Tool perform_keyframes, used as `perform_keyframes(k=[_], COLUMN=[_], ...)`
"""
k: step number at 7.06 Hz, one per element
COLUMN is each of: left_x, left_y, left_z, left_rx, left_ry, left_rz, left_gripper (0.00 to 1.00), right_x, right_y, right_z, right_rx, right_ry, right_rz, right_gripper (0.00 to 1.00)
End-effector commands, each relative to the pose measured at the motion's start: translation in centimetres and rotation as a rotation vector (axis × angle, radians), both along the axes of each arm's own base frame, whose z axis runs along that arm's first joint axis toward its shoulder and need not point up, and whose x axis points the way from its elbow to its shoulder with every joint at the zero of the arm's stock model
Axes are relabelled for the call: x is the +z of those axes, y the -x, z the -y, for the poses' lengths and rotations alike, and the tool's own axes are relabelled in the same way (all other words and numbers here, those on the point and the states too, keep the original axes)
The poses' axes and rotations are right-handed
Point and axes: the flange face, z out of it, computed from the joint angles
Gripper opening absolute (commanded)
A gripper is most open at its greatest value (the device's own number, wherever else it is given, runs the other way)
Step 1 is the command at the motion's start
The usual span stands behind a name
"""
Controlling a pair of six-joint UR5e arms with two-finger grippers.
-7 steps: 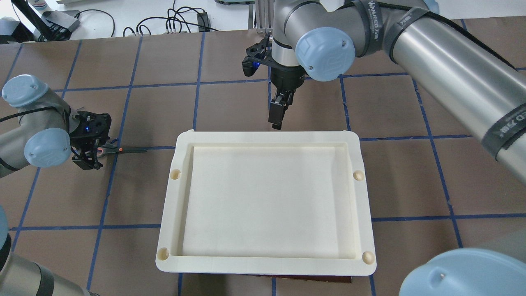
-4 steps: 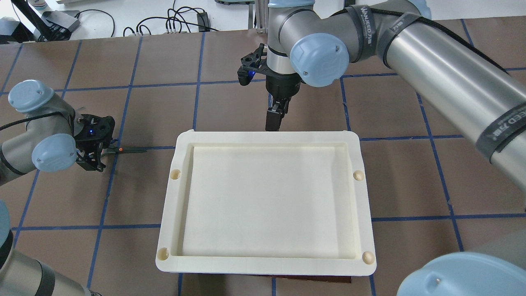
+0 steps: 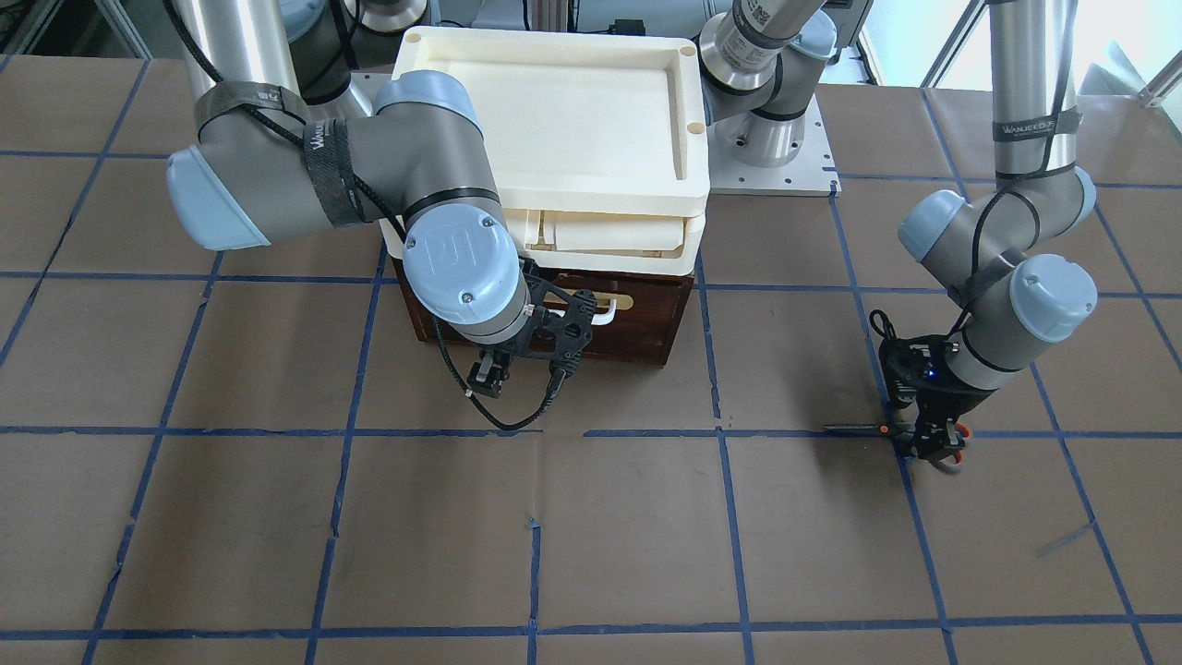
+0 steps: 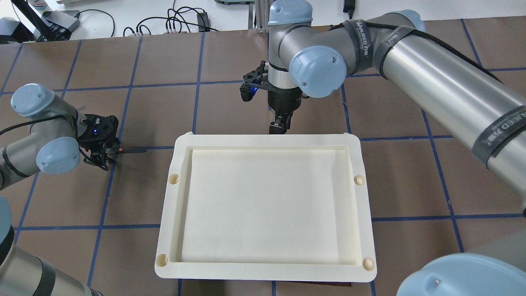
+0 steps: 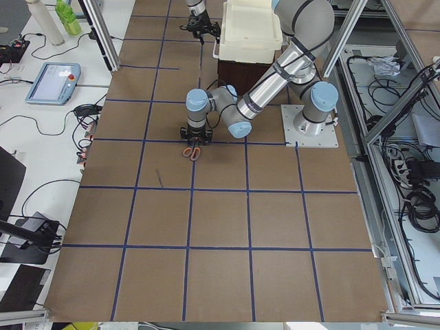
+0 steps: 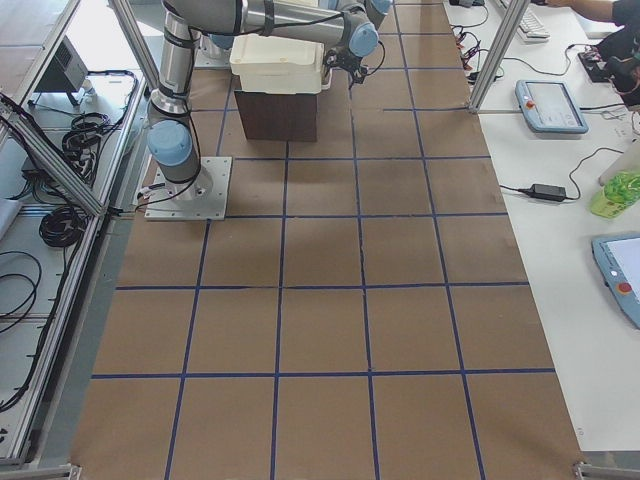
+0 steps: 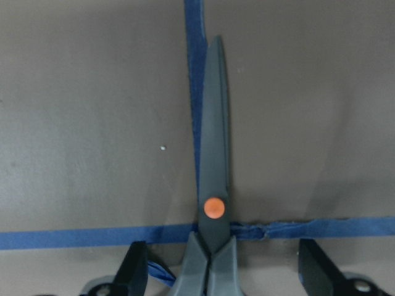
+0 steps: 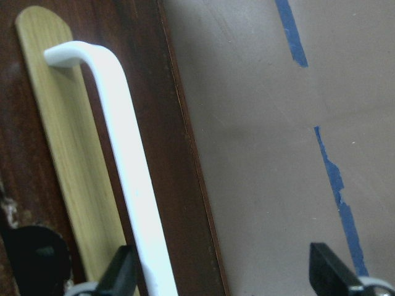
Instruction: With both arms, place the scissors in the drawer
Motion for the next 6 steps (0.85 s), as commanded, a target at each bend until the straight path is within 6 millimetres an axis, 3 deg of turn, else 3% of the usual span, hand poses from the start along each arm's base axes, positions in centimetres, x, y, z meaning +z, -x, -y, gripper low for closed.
perform_keyframes(k=[1, 2, 6], left_x=[0.41, 0.43, 0.86], left_y=[-0.33, -0.33, -0.33], left_z=[0.23, 0.25, 0.36], left_rx=[-0.001, 0.0, 0.002], left_ry=[0.002, 0.004, 0.013], left_rz=[0.023, 0.022, 0.021], left_gripper=[0.2, 0.14, 0.13], right_x=[-1.18, -1.3, -1.3], right_y=[0.16, 0.16, 0.29], right_z=[-0.6, -0.54, 0.11], right_rx=[0.001, 0.002, 0.014], right_ry=[-0.023, -0.014, 0.002], right_rz=[-0.008, -0.007, -0.012], right_gripper=[1.0, 1.0, 1.0])
